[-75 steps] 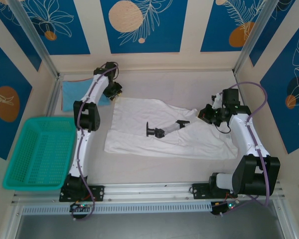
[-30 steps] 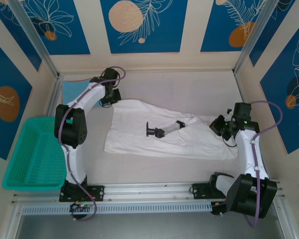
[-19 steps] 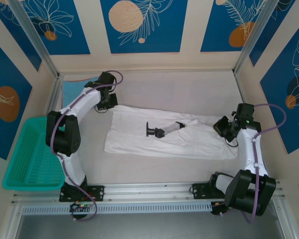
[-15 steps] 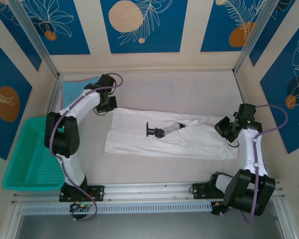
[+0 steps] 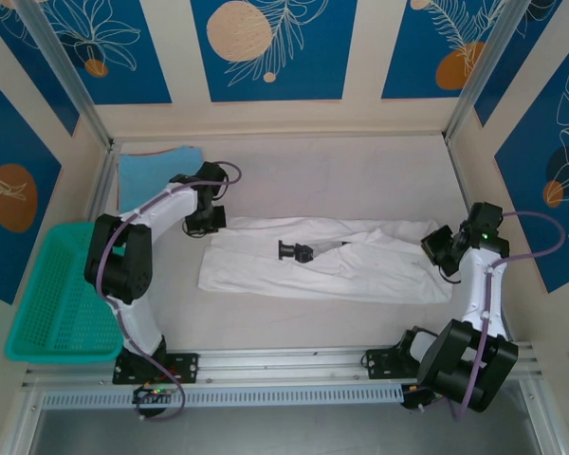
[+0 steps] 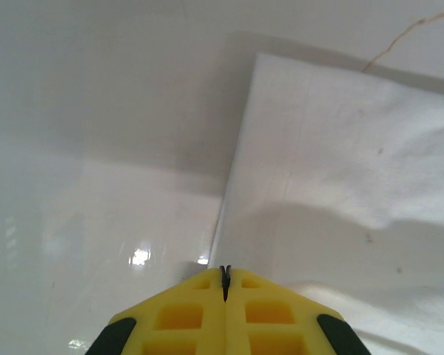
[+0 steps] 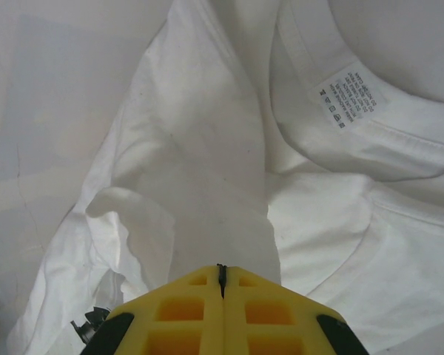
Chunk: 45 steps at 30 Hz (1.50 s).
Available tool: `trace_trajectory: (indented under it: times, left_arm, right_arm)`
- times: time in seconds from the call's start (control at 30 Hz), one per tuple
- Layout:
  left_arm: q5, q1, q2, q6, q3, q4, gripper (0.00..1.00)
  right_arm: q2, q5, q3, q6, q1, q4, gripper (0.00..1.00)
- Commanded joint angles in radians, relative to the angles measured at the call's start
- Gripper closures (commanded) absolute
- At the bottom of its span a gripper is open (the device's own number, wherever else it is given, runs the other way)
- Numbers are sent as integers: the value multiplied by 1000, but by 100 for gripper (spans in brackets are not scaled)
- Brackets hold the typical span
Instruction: Fold and stack the t-shirts
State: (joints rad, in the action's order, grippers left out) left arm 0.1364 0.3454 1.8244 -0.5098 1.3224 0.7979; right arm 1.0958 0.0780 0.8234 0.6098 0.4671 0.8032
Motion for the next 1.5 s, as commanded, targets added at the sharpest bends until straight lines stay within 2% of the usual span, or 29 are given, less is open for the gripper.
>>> trace_trajectory:
  times: [0.0, 0.03, 0.1, 0.17, 0.23, 0.37, 0.47, 0.53, 0.67, 0.7, 0.8, 0.83, 0.97, 1.07, 1.23, 1.47]
  left_arm:
    - [54, 6, -45, -34, -30, 41, 94]
    - [81, 4, -43, -44, -32, 54, 90]
    - [126, 1, -40, -66, -27, 80, 92]
    - [157, 0, -40, -91, -24, 96, 88]
    - [212, 0, -47, -130, -15, 126, 65]
    - [341, 0, -69, -179, 55, 191, 45]
    - [378, 2, -68, -168, 127, 206, 38]
    - [327, 3, -51, -120, 177, 177, 38]
    - [69, 32, 21, 37, 264, 65, 53]
    - [9, 46, 58, 70, 305, 58, 56]
    - [-55, 88, 189, 118, 441, 109, 64]
    - [-83, 96, 228, 130, 476, 115, 65]
    - [-119, 103, 379, 113, 595, 167, 66]
    - [-97, 103, 449, 91, 631, 178, 68]
    - [31, 77, 558, 48, 709, 245, 65]
    - [171, 18, 663, -32, 774, 366, 67]
  right_arm:
    - [-24, 17, -31, -12, 12, 25, 100]
    - [-30, 18, -36, -15, 11, 29, 100]
    - [-47, 34, -45, -20, 11, 36, 100]
    - [-61, 25, -45, -20, 12, 46, 82]
    - [-65, -17, -33, -3, 14, 74, 67]
    - [-68, -99, 34, 26, 12, 120, 56]
    - [-68, -185, 79, 72, 13, 152, 51]
    - [-60, -189, 94, 89, 8, 150, 51]
    - [33, -91, 85, 83, -47, 33, 54]
    - [79, -65, 94, 75, -78, 15, 59]
    - [244, -95, 142, 78, -152, 3, 73]
    - [295, -120, 155, 77, -166, -16, 78]
    - [466, -158, 211, 104, -163, -90, 83]
    - [599, -171, 296, 112, -163, -102, 84]
    - [793, -209, 475, 114, -142, -59, 84]
    - [1012, -223, 733, 122, -98, 57, 79]
